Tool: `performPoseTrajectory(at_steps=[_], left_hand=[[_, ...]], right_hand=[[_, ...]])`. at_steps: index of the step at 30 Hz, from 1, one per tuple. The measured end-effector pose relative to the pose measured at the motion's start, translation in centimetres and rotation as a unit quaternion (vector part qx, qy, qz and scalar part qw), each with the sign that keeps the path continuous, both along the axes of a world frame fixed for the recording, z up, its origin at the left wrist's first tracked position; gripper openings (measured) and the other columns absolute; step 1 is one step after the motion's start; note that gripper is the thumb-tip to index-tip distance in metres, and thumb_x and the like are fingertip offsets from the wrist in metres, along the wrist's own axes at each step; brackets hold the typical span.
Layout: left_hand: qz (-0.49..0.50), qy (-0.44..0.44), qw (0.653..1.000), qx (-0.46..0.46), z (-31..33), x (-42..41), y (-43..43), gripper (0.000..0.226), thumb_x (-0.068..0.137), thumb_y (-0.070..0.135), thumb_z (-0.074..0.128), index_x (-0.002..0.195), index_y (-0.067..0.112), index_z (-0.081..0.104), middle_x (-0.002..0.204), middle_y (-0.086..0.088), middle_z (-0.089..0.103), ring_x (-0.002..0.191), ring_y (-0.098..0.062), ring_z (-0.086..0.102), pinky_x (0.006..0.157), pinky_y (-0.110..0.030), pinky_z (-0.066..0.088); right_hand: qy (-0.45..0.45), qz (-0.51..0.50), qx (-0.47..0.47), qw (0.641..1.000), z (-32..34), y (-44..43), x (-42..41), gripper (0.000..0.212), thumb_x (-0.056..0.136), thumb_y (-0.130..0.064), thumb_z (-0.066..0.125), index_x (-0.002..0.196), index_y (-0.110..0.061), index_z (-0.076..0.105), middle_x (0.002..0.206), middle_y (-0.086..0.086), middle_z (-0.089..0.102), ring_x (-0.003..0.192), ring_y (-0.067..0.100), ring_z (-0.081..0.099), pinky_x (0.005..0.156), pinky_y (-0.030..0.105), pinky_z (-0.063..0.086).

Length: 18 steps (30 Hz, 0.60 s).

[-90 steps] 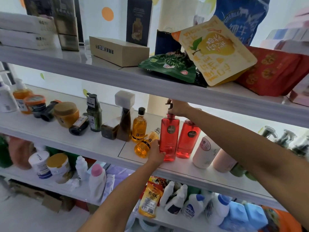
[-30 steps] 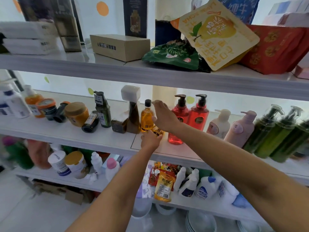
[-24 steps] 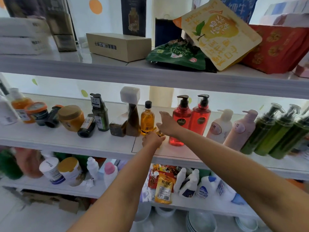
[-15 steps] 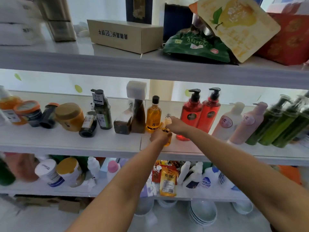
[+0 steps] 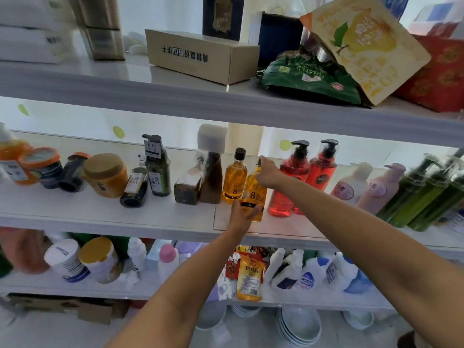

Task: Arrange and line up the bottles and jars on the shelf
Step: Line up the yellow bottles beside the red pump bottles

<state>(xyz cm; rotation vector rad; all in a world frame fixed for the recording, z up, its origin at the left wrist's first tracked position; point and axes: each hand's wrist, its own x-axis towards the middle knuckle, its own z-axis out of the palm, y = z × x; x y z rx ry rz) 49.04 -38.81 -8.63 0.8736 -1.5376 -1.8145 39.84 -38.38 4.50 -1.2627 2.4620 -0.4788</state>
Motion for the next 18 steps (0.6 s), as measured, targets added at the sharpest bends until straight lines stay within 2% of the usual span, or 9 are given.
performPoseTrajectory(at_steps=[3,6,9,11,14,16,18], left_hand=[[-0.015,-0.013,1.0,-0.015,-0.1,-0.1,-0.5,0.057,0.085,0.021,0.069,0.131,0.008,0.037,0.128,-0.011,0.052,0.116,-0.023,0.053,0.094,-0.033,0.046],[-0.015,-0.024,0.999,-0.032,-0.1,-0.2,-0.6,0.054,0.085,0.022,0.069,0.127,0.007,0.038,0.125,-0.012,0.054,0.108,-0.018,0.054,0.083,-0.023,0.045],[-0.004,-0.013,0.999,-0.051,-0.1,-0.2,-0.7,0.051,0.085,0.018,0.069,0.125,0.008,0.039,0.121,-0.009,0.056,0.097,-0.008,0.056,0.069,-0.011,0.046],[0.002,-0.013,0.997,-0.071,0.0,-0.1,-1.0,0.053,0.084,0.018,0.07,0.127,0.008,0.039,0.12,-0.006,0.055,0.095,-0.004,0.055,0.067,-0.008,0.046],[0.004,-0.047,0.991,-0.123,-0.3,0.2,-1.5,0.058,0.085,0.019,0.069,0.13,0.005,0.036,0.126,-0.01,0.049,0.109,-0.015,0.051,0.086,-0.019,0.046],[-0.005,-0.079,0.983,-0.167,-1.0,0.4,-1.7,0.059,0.086,0.022,0.068,0.132,0.005,0.035,0.127,-0.011,0.044,0.116,-0.022,0.046,0.096,-0.029,0.042],[-0.013,-0.09,0.978,-0.188,-1.7,0.3,-1.7,0.059,0.086,0.023,0.068,0.132,0.005,0.035,0.127,-0.011,0.041,0.117,-0.023,0.044,0.097,-0.027,0.039]], right_hand=[[0.021,-0.009,0.018,1.0,0.7,-0.8,-0.1,0.065,0.094,-0.008,0.041,0.15,-0.004,0.008,0.155,0.02,0.013,0.139,0.036,0.024,0.111,0.038,0.031],[0.075,-0.024,0.056,0.995,0.8,-1.4,-0.2,0.064,0.094,-0.012,0.041,0.148,-0.004,0.009,0.153,0.022,0.012,0.139,0.041,0.016,0.112,0.042,0.023],[0.116,-0.011,0.079,0.99,0.6,-1.7,-0.1,0.066,0.095,-0.011,0.041,0.149,-0.002,0.003,0.155,0.023,-0.002,0.141,0.042,0.006,0.113,0.043,0.02],[0.129,-0.008,0.071,0.989,0.6,-2.0,-0.2,0.063,0.094,-0.01,0.043,0.147,0.0,0.01,0.154,0.023,0.003,0.14,0.042,0.013,0.11,0.044,0.027],[0.171,-0.03,0.016,0.985,1.2,-2.5,-0.4,0.044,0.09,-0.005,0.048,0.132,0.004,0.037,0.138,0.021,0.034,0.126,0.04,0.039,0.097,0.042,0.041],[0.187,-0.045,-0.013,0.981,1.9,-2.8,-0.6,0.036,0.088,-0.001,0.047,0.124,0.005,0.045,0.13,0.02,0.042,0.12,0.039,0.047,0.093,0.041,0.044],[0.193,-0.043,-0.018,0.98,2.3,-3.1,-0.6,0.031,0.088,0.0,0.046,0.119,0.004,0.051,0.128,0.02,0.044,0.116,0.037,0.051,0.092,0.039,0.045]])
